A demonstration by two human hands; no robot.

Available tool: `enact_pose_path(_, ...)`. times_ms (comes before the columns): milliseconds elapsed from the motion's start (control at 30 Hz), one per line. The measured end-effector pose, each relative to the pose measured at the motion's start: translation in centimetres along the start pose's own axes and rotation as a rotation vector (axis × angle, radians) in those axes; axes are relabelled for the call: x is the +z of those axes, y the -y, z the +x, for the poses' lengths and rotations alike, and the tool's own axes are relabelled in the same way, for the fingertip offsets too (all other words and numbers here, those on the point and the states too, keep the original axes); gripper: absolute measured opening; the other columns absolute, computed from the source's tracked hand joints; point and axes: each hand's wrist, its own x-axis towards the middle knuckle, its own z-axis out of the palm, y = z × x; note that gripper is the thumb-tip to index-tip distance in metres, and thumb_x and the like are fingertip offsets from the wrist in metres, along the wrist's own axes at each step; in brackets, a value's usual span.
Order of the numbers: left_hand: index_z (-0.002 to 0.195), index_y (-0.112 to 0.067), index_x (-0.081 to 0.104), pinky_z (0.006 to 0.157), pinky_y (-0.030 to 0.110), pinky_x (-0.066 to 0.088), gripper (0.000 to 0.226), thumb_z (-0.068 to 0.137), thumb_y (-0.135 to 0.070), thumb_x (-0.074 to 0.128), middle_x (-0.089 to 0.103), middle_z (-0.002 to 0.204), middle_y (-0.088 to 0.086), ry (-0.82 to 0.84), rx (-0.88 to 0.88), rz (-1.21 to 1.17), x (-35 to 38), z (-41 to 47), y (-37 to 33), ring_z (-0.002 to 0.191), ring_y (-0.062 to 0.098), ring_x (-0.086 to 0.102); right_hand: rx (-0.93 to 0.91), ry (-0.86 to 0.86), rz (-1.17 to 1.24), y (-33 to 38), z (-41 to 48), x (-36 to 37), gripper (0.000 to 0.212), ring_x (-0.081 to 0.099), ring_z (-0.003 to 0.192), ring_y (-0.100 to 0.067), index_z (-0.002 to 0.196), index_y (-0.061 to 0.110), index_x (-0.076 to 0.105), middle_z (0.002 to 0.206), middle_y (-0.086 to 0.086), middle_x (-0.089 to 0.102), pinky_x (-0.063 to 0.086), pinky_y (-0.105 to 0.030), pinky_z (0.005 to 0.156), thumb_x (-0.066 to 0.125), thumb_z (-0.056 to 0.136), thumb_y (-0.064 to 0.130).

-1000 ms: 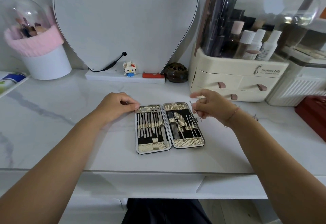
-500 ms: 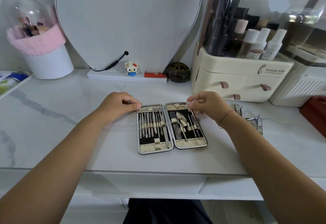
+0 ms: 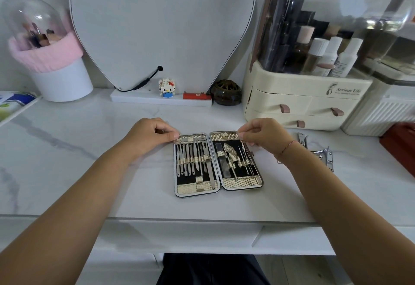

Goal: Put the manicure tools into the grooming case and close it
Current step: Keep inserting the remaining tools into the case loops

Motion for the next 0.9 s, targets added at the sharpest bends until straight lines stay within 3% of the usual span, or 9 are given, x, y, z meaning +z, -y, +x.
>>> enact_pose_path(133,0.081,-0.019,0.077,0.082,0.020,0.045,0.006,0.075,-0.017,0.077,0.070,0.091,0.001,0.002,-0.001,-0.009,0.0,0.0,0.1,0.087,0.012,0.062,-0.028,-0.006,-0.130,-0.3,-0.4,-0.2,0.007,0.059,0.062,0.007,0.081,0.010,0.074,0.072,0.013,0.068,0.041,-0.001,0.056,0.071,0.079,0.016)
enact_pose_path(400,0.079,-0.022,0.077,0.085,0.022,0.045,0.006,0.075,-0.017,0.077,0.070,0.091,0.001,0.006,0.013,0.012,-0.1,0.1,0.2,0.087,0.011,0.062,-0.055,0.052,-0.242,-0.1,-0.9,-0.4,0.004,0.055,0.061,0.000,0.081,0.014,0.074,0.070,0.009,0.066,0.042,-0.003,0.059,0.073,0.077,0.013)
enact_pose_path(500,0.080,-0.020,0.077,0.087,0.025,0.045,0.006,0.075,-0.016,0.077,0.070,0.092,0.002,0.003,0.010,0.000,-0.1,0.0,0.2,0.089,0.014,0.063,-0.072,0.020,-0.199,-0.5,-1.2,-0.4,0.005,0.054,0.061,-0.007,0.079,0.017,0.072,0.065,0.005,0.063,0.046,-0.016,0.065,0.074,0.076,0.013)
enact_pose_path(567,0.081,-0.020,0.077,0.086,0.024,0.045,0.006,0.076,-0.016,0.076,0.070,0.092,0.002,0.007,0.009,0.012,0.0,0.1,0.2,0.088,0.013,0.062,-0.084,-0.028,-0.149,-0.7,-1.7,-0.7,0.004,0.058,0.067,-0.011,0.081,0.016,0.072,0.071,0.000,0.067,0.049,-0.024,0.072,0.073,0.077,0.013)
enact_pose_path(633,0.079,-0.021,0.077,0.085,0.025,0.045,0.006,0.077,-0.016,0.076,0.070,0.091,0.002,0.017,0.017,0.014,0.0,0.1,0.2,0.086,0.012,0.061,-0.096,-0.115,-0.142,-0.9,-2.2,-1.8,0.004,0.061,0.072,-0.008,0.082,0.015,0.072,0.078,0.000,0.069,0.050,-0.018,0.075,0.072,0.079,0.013)
enact_pose_path(700,0.078,-0.022,0.077,0.086,0.027,0.045,0.006,0.077,-0.015,0.076,0.070,0.090,0.003,0.018,0.017,0.004,0.0,0.0,0.2,0.086,0.013,0.061,-0.085,-0.255,-0.166,-1.4,-2.7,-3.6,0.004,0.059,0.062,0.002,0.083,0.013,0.072,0.074,0.003,0.067,0.049,-0.014,0.064,0.071,0.079,0.012)
enact_pose_path(767,0.078,-0.021,0.077,0.089,0.031,0.046,0.005,0.077,-0.016,0.076,0.070,0.091,0.004,0.012,0.010,0.004,0.0,0.0,0.2,0.089,0.017,0.063,-0.011,-0.398,-0.217,-2.1,-3.2,-5.6,0.004,0.054,0.050,-0.002,0.082,0.012,0.072,0.067,0.006,0.063,0.044,-0.016,0.044,0.070,0.079,0.015)
enact_pose_path(800,0.078,-0.021,0.077,0.091,0.033,0.047,0.004,0.076,-0.017,0.076,0.070,0.091,0.004,0.010,0.004,-0.001,-0.1,0.0,0.2,0.091,0.020,0.063,0.036,-0.452,-0.273,-2.5,-3.4,-6.5,0.006,0.053,0.052,-0.005,0.081,0.012,0.071,0.066,0.005,0.061,0.042,-0.018,0.043,0.070,0.079,0.017)
enact_pose_path(900,0.078,-0.021,0.077,0.094,0.036,0.047,0.004,0.075,-0.018,0.077,0.071,0.091,0.002,0.003,-0.008,-0.018,0.0,-0.1,0.1,0.095,0.022,0.064,0.167,-0.494,-0.432,-3.6,-3.7,-8.1,0.008,0.056,0.070,-0.019,0.075,0.016,0.069,0.070,0.000,0.061,0.038,-0.026,0.060,0.072,0.077,0.024)
